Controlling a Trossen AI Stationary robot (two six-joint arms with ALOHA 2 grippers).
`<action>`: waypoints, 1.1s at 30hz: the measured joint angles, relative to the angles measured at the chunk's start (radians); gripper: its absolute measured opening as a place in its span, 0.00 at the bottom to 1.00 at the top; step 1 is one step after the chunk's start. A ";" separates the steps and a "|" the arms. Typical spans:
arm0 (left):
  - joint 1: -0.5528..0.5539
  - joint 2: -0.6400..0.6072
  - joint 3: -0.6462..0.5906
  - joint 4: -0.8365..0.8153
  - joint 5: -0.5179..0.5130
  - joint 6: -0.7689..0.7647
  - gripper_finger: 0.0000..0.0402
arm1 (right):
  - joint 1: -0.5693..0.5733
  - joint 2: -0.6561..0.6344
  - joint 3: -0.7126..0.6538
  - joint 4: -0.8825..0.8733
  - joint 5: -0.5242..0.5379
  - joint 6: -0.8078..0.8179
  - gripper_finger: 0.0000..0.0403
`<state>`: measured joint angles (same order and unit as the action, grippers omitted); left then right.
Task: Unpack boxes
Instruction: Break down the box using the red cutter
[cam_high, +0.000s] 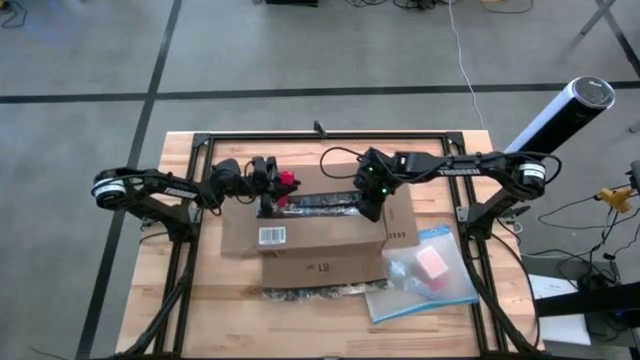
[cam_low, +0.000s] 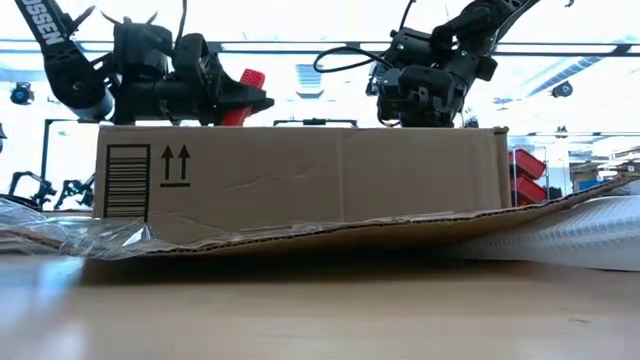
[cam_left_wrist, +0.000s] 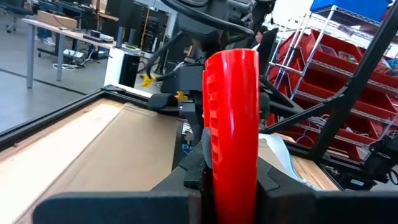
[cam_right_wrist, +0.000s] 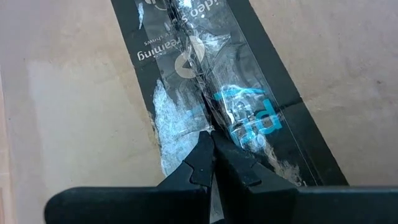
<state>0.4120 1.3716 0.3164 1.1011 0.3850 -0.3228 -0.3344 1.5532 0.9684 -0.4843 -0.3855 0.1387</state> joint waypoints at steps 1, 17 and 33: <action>0.005 0.000 0.000 0.000 0.000 0.001 0.07 | 0.000 0.000 -0.005 0.000 0.002 0.002 0.00; 0.051 -0.003 0.078 -0.029 0.054 0.024 0.07 | 0.000 0.002 -0.022 0.003 0.000 0.007 0.00; 0.051 0.045 0.094 -0.025 0.100 0.018 0.07 | 0.000 0.003 -0.024 0.026 -0.006 0.018 0.00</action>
<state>0.4629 1.4170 0.4104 1.0763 0.4852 -0.3045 -0.3340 1.5562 0.9447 -0.4587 -0.3920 0.1566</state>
